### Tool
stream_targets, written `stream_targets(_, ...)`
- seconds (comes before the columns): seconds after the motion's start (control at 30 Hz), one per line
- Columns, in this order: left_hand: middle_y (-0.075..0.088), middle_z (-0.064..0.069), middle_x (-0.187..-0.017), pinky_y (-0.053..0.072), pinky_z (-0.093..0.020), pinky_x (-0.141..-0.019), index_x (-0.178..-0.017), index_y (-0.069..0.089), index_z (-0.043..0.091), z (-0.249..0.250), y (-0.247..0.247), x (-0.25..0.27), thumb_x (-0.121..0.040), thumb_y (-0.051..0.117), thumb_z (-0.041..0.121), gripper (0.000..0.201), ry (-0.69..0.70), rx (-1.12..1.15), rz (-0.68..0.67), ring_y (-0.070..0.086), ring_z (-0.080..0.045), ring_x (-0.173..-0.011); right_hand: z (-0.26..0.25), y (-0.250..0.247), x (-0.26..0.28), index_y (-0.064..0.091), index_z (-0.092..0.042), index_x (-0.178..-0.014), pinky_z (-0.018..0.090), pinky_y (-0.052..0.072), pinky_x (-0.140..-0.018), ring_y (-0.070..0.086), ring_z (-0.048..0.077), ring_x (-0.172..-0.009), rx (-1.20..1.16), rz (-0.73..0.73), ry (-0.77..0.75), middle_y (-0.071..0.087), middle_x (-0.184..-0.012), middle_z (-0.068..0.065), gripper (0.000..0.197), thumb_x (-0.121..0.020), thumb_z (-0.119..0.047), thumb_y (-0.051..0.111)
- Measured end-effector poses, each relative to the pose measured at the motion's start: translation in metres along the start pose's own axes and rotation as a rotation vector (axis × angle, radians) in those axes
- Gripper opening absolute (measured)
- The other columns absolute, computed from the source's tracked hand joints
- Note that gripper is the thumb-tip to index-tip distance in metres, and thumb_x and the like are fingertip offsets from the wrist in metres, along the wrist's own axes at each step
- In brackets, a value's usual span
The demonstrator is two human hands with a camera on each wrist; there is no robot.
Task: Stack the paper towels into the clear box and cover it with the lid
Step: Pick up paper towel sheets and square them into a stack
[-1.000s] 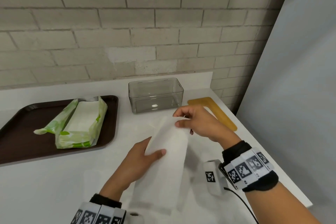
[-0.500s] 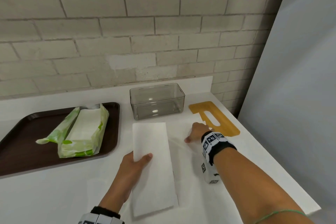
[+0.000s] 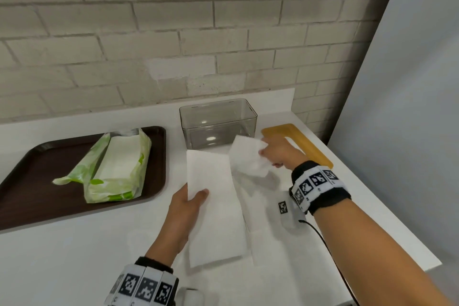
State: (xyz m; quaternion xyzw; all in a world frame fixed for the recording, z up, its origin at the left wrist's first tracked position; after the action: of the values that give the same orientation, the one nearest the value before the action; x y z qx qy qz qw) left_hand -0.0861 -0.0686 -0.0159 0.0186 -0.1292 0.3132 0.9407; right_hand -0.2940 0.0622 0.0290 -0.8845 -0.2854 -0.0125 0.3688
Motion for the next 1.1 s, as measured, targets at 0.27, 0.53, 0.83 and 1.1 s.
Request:
stream_targets(0.27, 0.072, -0.011, -0.103, 0.052, -0.049, -0.089, -0.108, 0.062, 0.016, -0.002, 0.023, -0.007, -0.095, 0.053, 0.021, 0.016, -0.114, 0.300, -0.030, 0.067, -0.032, -0.096, -0.014, 0.017, 0.077, 0.065, -0.018, -0.105, 0.032, 0.054, -0.082, 0.067, 0.015, -0.091, -0.803, 0.097, -0.075, 0.071, -0.099, -0.002, 0.022, -0.098, -0.027, 0.046)
stream_targets(0.53, 0.074, -0.009, -0.095, 0.053, -0.042, -0.079, -0.105, 0.064, 0.012, 0.009, 0.036, 0.002, -0.095, 0.049, 0.019, 0.019, -0.064, 0.537, -0.083, 0.070, -0.025, -0.087, 0.018, 0.064, 0.106, 0.055, -0.015, -0.094, 0.014, 0.040, -0.067, 0.058, 0.013, -0.085, -0.329, 0.210, -0.092, 0.061, -0.092, -0.002, 0.019, -0.099, -0.027, 0.040)
stream_targets(0.83, 0.073, -0.007, -0.105, 0.048, -0.051, -0.097, -0.108, 0.061, 0.021, 0.008, 0.053, 0.004, -0.095, 0.047, 0.040, 0.027, -0.106, 0.497, -0.095, 0.066, -0.029, -0.103, 0.028, 0.055, 0.112, 0.044, -0.020, -0.090, 0.007, 0.038, -0.055, 0.048, 0.000, -0.067, -0.215, 0.207, -0.161, 0.047, -0.076, -0.017, 0.014, -0.099, -0.030, 0.040)
stream_targets(1.1, 0.074, 0.004, -0.099, 0.057, -0.038, -0.082, -0.103, 0.062, 0.027, 0.027, 0.068, 0.012, -0.096, 0.051, 0.022, 0.014, 0.076, 0.237, -0.046, 0.071, -0.020, -0.090, 0.029, 0.026, 0.097, 0.039, -0.031, -0.113, 0.012, 0.042, -0.073, 0.051, 0.003, -0.092, -0.319, 0.053, -0.209, 0.050, -0.103, -0.015, 0.036, -0.086, -0.030, 0.064)
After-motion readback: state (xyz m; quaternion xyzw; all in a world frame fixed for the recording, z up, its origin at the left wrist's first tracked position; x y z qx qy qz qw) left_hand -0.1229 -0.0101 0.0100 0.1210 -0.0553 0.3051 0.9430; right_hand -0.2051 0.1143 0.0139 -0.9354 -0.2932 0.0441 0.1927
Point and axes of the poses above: each hand's wrist, its own x-axis away from the middle knuckle, its own y-axis out of the palm, z = x × y, the point moved 7 cm from there along -x, towards the middle knuckle
